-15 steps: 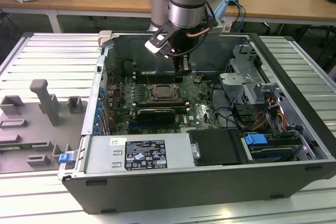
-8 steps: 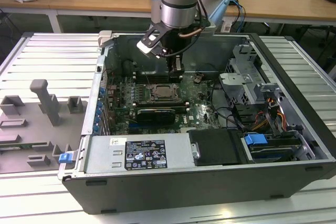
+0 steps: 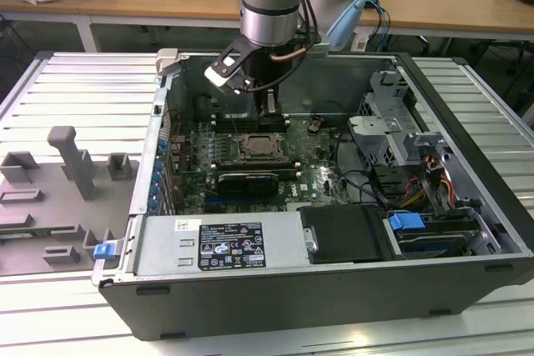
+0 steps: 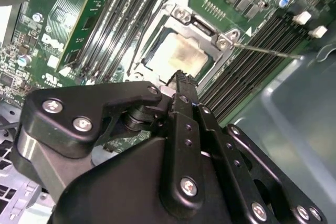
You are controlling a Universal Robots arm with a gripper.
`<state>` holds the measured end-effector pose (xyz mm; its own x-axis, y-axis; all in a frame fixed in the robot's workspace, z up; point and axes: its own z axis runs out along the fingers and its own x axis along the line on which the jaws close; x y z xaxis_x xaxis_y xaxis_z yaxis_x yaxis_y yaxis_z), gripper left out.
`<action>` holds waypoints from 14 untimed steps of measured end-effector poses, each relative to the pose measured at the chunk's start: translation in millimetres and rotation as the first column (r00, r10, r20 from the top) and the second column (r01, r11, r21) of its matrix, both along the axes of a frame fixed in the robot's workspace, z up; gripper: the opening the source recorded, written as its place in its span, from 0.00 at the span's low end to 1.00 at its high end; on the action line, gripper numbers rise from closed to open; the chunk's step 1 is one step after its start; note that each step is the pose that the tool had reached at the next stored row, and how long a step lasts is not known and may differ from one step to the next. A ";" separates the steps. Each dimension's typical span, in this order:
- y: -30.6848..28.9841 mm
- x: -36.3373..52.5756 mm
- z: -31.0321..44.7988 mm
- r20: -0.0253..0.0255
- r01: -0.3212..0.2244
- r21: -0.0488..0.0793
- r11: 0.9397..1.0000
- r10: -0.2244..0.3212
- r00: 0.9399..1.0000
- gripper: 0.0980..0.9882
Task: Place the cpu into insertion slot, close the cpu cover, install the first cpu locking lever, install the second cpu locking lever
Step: 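Close the cpu cover, then install the first cpu locking lever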
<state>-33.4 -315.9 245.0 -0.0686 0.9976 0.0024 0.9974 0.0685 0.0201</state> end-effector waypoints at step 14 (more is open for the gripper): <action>0.1 -16.6 6.9 -0.001 -0.003 0.000 1.000 0.003 1.000 0.01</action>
